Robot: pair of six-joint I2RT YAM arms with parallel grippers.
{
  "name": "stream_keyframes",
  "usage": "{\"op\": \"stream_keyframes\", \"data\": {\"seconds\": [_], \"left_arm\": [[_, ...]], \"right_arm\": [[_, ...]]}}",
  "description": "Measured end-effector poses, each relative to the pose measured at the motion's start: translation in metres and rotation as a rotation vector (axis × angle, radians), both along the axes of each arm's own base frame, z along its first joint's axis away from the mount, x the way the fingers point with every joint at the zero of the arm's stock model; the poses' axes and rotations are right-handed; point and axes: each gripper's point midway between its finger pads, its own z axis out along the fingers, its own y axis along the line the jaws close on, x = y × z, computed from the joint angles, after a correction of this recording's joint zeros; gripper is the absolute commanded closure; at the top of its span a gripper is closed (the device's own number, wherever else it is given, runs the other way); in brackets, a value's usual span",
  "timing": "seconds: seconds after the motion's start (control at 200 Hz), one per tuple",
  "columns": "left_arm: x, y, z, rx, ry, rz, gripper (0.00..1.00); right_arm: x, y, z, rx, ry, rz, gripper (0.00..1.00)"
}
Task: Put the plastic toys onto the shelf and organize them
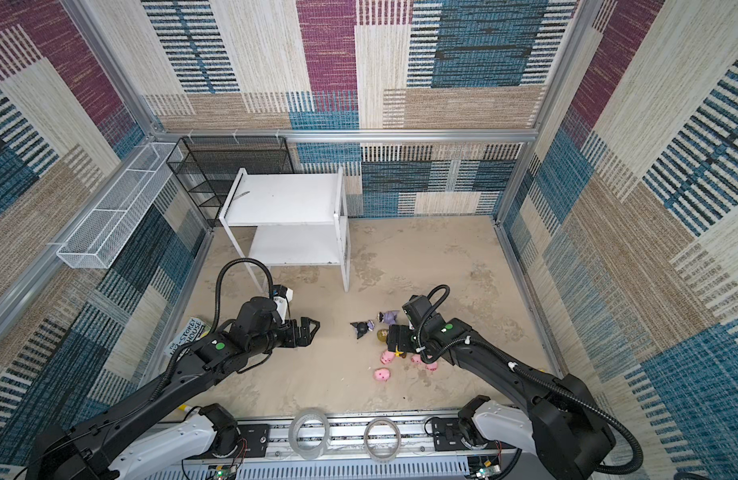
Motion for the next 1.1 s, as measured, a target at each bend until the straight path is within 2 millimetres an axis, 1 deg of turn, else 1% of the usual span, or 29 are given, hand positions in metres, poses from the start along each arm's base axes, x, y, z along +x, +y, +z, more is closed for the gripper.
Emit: {"op": "stream_keyframes", "data": {"seconds": [0.205,0.3,0.386,0.511,0.666,0.826,1.007,1.102], "left_arm": [[-0.002,0.001,-0.002,-0.011,-0.015,-0.001,0.01],[-0.003,0.002,-0.001,-0.023,-0.034,-0.002,0.01],[-0.004,0.003,0.003,-0.032,-0.049,-0.003,0.01],[-0.004,0.004,0.007,-0.031,-0.070,-0.010,0.01],[-0.005,0.005,0.005,-0.018,-0.081,-0.017,0.01],[-0.005,0.005,0.000,-0.001,-0.085,-0.033,0.01],[-0.001,0.002,-0.002,-0.002,-0.090,-0.035,0.01],[-0.001,0.001,-0.003,0.000,-0.086,-0.036,0.01]], "right_arm": [[-0.009,-0.003,-0.009,-0.015,0.052,-0.021,0.18],[-0.006,-0.001,-0.014,-0.021,0.059,-0.021,0.19],[0.000,0.005,-0.018,-0.016,0.054,-0.013,0.20],[0.003,0.013,-0.024,-0.025,0.064,0.002,0.22],[0.005,0.015,-0.029,-0.049,0.067,0.017,0.29],[0.004,0.012,-0.030,-0.087,0.056,0.017,0.35],[0.006,0.002,-0.025,-0.142,0.046,0.003,0.47],[0.007,-0.002,-0.024,-0.168,0.042,-0.007,0.49]]}}
